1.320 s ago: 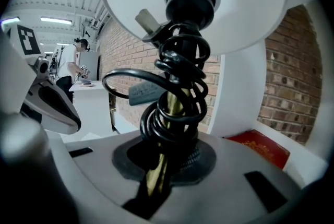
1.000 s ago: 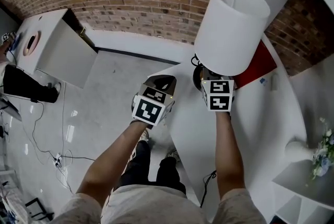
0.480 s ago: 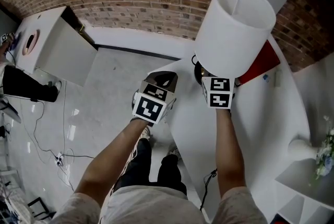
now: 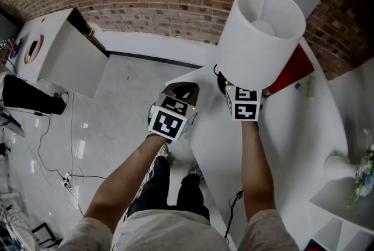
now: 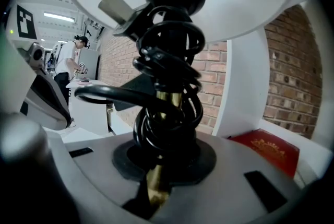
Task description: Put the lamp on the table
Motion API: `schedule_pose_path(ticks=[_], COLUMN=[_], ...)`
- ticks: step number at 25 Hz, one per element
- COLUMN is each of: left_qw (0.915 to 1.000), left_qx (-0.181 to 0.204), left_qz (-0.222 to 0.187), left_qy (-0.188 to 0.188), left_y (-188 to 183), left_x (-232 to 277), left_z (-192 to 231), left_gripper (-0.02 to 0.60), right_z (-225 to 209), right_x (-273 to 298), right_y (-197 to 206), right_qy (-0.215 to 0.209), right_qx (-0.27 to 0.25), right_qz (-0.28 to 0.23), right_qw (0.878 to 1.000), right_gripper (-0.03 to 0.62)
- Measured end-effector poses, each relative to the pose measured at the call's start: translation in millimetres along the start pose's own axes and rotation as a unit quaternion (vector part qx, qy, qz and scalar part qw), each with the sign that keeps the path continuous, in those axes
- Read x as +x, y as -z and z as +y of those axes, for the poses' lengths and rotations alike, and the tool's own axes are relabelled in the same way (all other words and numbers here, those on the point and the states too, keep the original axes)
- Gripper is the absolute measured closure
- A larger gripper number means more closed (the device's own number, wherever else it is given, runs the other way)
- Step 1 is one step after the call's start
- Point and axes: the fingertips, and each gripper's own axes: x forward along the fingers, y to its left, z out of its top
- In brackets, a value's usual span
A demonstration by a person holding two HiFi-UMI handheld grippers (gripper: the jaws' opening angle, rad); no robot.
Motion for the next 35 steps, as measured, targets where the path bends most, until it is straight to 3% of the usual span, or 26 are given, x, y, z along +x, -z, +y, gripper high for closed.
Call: schedule_pose_path(ticks=[18,35], left_qw=[0.9999,0.9999], left_qx=[-0.011,-0.012], left_qz=[0.009,0.000], left_qy=[0.006,-0.002], left_y=[12,-1], left_x=[9,-1], left_z=[-2,-1], left_gripper=[0.583,0.584], right_z=[-5,1], right_x=[6,3], right_y=[10,15], right_qy=[-0.004,-0.016], right_qx=[0.018,0.030], right_qz=[-0.001,0.016], right_qw=[1.000,0.999], right_gripper=[0.531,0.509])
